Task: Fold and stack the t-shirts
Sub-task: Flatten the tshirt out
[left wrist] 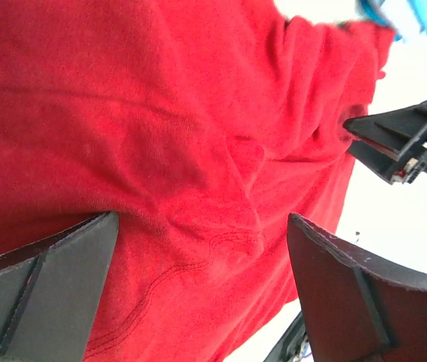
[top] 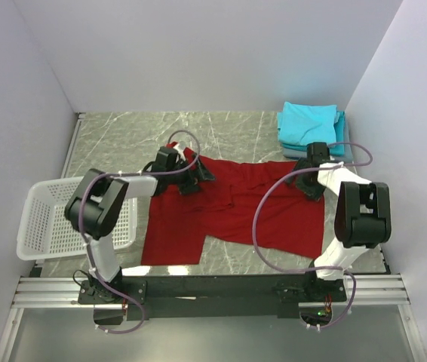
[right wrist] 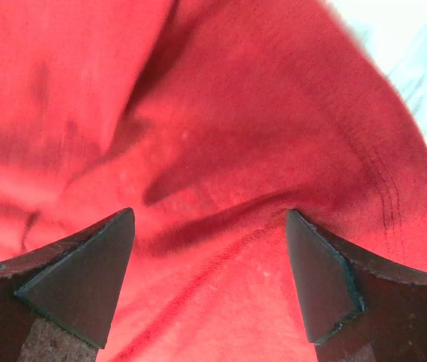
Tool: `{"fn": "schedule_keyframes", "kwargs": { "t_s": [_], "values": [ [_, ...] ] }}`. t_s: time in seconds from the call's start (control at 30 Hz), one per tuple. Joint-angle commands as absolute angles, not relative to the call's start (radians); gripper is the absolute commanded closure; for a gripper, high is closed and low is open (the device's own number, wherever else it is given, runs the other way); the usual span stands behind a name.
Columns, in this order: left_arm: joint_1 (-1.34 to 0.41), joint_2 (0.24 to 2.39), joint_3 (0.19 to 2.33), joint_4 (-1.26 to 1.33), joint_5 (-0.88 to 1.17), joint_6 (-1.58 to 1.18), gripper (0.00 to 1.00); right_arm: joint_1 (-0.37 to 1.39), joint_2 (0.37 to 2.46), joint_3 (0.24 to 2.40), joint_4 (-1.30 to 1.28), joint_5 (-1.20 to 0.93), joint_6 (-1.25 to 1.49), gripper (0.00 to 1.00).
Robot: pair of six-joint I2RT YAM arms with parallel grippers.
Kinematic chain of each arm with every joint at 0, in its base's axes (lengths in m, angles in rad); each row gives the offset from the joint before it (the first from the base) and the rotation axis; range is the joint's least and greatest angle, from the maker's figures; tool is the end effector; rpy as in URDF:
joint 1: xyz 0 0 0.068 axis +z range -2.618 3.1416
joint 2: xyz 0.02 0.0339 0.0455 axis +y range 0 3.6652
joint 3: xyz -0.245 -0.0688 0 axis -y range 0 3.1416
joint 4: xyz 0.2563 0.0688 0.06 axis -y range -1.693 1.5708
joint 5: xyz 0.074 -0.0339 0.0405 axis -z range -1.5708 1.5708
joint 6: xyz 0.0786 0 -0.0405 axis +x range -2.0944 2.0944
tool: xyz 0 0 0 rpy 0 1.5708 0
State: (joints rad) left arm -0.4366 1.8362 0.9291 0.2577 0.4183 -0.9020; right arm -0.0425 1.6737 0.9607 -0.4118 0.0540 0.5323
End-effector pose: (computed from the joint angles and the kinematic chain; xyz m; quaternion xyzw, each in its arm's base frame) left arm 0.3540 -0.2004 0.0968 -0.1122 0.8739 -0.4157 0.2257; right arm 0.3436 -0.0189 0.0974 0.2821 0.9332 0.0281 0.2209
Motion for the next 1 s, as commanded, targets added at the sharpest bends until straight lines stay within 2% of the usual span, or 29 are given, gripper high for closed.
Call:
{"fn": "schedule_keyframes", "kwargs": {
  "t_s": [0.0, 0.2, 0.43, 0.63, 0.77, 0.97],
  "values": [
    [-0.44, 1.925, 1.04, 0.314, 0.451, -0.9, 0.01, -0.093, 1.749, 1.018, -0.408, 0.103, 0.483, 0.12],
    [-0.442, 2.031, 1.209, 0.304, 0.483, -0.887, 0.01, -0.149, 1.79, 1.086, -0.382, 0.077, 0.474, 0.13],
    [-0.48, 1.922, 1.256, 0.206, 0.443, -0.812, 0.01, -0.147, 1.597, 1.051, -0.373, 0.071, 0.472, 0.12],
    [-0.506, 1.66, 1.094, 0.078, 0.336, -0.787, 0.0, -0.143, 1.346, 0.878, -0.362, 0.028, 0.525, 0.09],
    [-0.529, 1.423, 0.904, -0.14, 0.238, -0.799, 0.01, -0.143, 1.188, 0.738, -0.348, 0.015, 0.549, 0.07],
    [-0.627, 1.151, 0.652, -0.392, 0.092, -0.943, 0.01, -0.144, 1.036, 0.68, -0.367, 0.029, 0.558, 0.06]
  ]
}}
